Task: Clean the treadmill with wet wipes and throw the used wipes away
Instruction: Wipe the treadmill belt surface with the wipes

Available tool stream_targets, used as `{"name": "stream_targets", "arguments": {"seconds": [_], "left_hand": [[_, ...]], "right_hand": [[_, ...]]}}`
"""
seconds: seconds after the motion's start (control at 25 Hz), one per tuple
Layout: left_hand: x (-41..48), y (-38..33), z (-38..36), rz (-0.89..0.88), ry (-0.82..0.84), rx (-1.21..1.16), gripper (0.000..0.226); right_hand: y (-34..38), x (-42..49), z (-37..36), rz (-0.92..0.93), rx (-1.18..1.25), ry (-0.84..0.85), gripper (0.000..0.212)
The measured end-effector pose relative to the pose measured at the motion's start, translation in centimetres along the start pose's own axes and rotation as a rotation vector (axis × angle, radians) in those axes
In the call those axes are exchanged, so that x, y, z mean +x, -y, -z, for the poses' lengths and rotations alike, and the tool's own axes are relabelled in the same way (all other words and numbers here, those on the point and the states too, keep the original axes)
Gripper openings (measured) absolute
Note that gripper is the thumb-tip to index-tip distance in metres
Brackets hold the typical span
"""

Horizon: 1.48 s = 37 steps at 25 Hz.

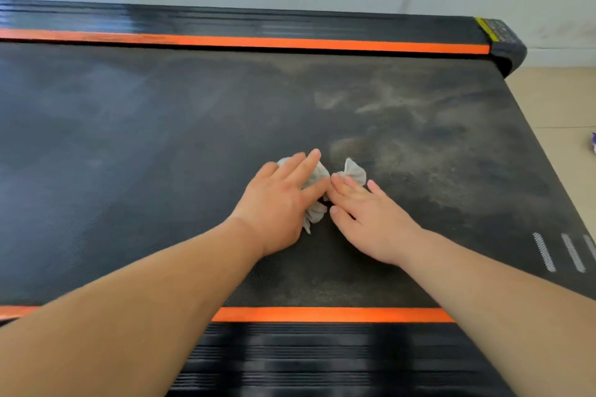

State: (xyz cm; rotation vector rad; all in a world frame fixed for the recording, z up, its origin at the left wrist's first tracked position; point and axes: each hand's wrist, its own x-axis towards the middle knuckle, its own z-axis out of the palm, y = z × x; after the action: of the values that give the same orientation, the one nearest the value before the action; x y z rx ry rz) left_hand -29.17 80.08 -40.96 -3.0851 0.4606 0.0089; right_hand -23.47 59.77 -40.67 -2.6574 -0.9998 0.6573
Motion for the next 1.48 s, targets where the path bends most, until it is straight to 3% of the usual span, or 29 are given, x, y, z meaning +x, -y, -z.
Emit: {"name": "stream_targets", "arguments": {"seconds": [0.16, 0.28, 0.44, 0.56, 0.72, 0.8, 1.0, 1.08, 1.2, 1.24, 1.32, 1.4, 1.48], "left_hand": [[-0.2, 0.7, -0.1, -0.159, 0.102, -0.058, 0.060], [-1.1, 0.9, -1.3, -0.097, 0.272, -0.149, 0.062], [0.8, 2.2, -1.8, -0.020, 0.282, -0.081, 0.063], [3.3, 5.1, -2.2, 0.110, 0.310, -0.081, 0.064], [7.0, 10.2, -2.1, 0.443, 0.307, -0.155, 0.063], [8.5, 10.3, -2.3, 0.492, 0.281, -0.189, 0.064], [8.2, 8.8, -1.7, -0.017, 0.273, -0.127, 0.067], [8.0, 11.1, -1.6, 0.000, 0.310, -0.060, 0.066], [7.4, 11.9, -1.3, 0.333, 0.299, -0.111, 0.067], [7.2, 10.6, -1.5, 0.318, 0.296, -0.128, 0.069], [6.8, 7.4, -1.6, 0.106, 0.283, -0.113, 0.076], [6.5, 6.1, -1.8, -0.107, 0.284, -0.113, 0.077], [7.9, 7.6, -1.9, -0.142, 0.267, -0.121, 0.068]], "right_hand": [[-0.2, -1.1, 0.1, -0.022, 0.041, -0.071, 0.055], [-0.8, -0.8, -0.2, -0.078, 0.034, -0.056, 0.056], [-2.2, 2.8, 1.8, -0.183, -0.051, 0.003, 0.058], [-3.1, 5.9, 3.3, -0.242, -0.039, 0.044, 0.058], [-4.3, 11.8, 4.2, -0.276, -0.088, -0.067, 0.060], [-3.9, 13.5, 4.3, -0.207, -0.127, -0.083, 0.063], [-1.7, 12.9, 5.1, 0.069, 0.032, -0.006, 0.060], [-2.8, 11.8, 5.1, 0.086, -0.075, -0.023, 0.060], [-6.4, 10.3, 4.5, -0.165, -0.202, -0.189, 0.059], [-7.8, 10.0, 4.7, -0.337, -0.200, -0.217, 0.063], [-9.7, 9.7, 5.0, -0.579, -0.131, -0.179, 0.079], [-9.1, 9.8, 4.9, -0.473, -0.130, -0.189, 0.086], [-6.9, 10.0, 4.9, -0.168, -0.118, -0.131, 0.077]]}}
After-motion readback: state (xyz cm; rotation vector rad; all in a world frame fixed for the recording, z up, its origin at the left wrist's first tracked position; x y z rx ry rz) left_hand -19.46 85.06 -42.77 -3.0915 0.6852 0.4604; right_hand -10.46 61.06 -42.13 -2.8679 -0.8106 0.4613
